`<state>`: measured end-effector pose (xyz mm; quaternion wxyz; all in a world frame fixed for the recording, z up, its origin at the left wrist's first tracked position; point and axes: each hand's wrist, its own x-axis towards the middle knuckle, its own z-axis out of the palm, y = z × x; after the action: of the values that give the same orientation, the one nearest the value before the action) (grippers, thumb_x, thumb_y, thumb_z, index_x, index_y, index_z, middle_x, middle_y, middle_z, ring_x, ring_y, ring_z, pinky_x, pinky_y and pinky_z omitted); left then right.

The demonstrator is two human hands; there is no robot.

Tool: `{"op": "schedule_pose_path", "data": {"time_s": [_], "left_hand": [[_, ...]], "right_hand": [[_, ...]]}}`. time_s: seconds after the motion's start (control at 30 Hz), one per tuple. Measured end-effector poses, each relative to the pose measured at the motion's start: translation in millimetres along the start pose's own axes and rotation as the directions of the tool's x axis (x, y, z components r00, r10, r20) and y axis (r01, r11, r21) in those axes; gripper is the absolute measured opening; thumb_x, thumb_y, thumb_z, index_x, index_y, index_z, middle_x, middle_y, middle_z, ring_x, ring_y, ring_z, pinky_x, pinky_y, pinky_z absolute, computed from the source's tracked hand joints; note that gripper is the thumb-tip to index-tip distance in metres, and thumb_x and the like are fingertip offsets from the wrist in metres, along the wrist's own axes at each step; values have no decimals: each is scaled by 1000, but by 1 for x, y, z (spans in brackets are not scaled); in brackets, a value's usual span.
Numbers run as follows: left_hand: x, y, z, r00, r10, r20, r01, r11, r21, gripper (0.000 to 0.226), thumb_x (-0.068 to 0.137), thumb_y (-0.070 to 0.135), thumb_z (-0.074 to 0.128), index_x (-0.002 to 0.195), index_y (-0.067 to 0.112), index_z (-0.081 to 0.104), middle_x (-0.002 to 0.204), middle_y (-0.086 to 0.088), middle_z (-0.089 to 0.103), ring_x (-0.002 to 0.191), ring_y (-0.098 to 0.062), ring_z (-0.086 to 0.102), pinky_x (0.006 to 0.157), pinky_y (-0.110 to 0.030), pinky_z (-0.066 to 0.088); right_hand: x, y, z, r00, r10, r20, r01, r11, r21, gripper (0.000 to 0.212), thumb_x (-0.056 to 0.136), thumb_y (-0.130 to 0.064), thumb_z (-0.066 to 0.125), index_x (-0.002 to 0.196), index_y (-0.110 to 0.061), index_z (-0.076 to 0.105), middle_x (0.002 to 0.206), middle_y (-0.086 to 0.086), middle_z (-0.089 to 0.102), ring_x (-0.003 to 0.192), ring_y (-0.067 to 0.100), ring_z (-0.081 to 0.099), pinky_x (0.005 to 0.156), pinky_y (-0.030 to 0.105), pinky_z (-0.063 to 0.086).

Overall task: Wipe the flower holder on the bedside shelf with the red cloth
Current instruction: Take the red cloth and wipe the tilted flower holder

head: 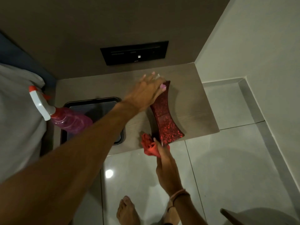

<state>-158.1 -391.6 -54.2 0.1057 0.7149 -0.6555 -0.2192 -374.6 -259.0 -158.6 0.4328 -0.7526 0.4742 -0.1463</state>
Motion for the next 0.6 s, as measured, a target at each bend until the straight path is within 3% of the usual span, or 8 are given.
{"op": "schedule_pose_path", "data": {"time_s": [0.1,0.27,0.3,0.4,0.43,0.53,0.6], "left_hand": [[-5,8,9,995,77,-65,-77,997,-2,46,106,33,40,146,11,46,159,-21,38,153,-28,29,129,-44,17],[-4,9,-3,992,111,-67,-109,993,34,45,105,31,42,146,12,45,158,-22,39,146,-37,40,120,-49,37],[-3,8,-6,991,111,-80,-108,993,50,46,104,31,43,147,13,43,158,-22,39,143,-41,43,116,-51,41],[3,6,-12,986,128,-107,-116,987,115,50,104,33,42,150,16,39,159,-22,39,141,-43,44,110,-53,45],[7,5,-14,986,128,-110,-113,985,134,50,104,34,43,151,17,39,159,-21,39,142,-42,44,110,-53,44],[18,0,-17,986,118,-113,-101,984,149,49,105,33,41,151,17,38,160,-20,37,141,-42,44,112,-50,42],[21,-3,-19,987,118,-106,-103,985,137,50,105,33,41,152,17,37,161,-19,35,142,-43,43,113,-50,42]], "right_hand": [[2,5,11,997,74,2,-74,997,21,64,101,4,48,155,-29,38,155,3,49,141,17,50,113,14,34],[20,0,9,997,67,27,-68,997,29,62,96,7,50,152,-18,45,136,10,64,120,21,62,102,0,34],[28,-3,8,996,69,52,-71,997,42,63,95,9,49,152,-19,46,135,10,65,120,20,61,104,2,36],[55,-14,6,988,92,127,-102,992,77,60,94,9,48,148,-17,50,131,13,68,121,26,63,110,35,50],[62,-18,3,984,97,150,-111,990,83,57,93,8,47,145,-16,53,129,14,69,119,28,64,107,40,51],[68,-19,-8,979,98,179,-124,982,139,49,96,1,46,140,-17,57,127,11,69,110,20,66,100,31,53],[61,-19,-15,976,124,179,-161,964,211,48,99,-1,48,143,-18,56,130,4,68,116,13,64,102,20,50]]}}
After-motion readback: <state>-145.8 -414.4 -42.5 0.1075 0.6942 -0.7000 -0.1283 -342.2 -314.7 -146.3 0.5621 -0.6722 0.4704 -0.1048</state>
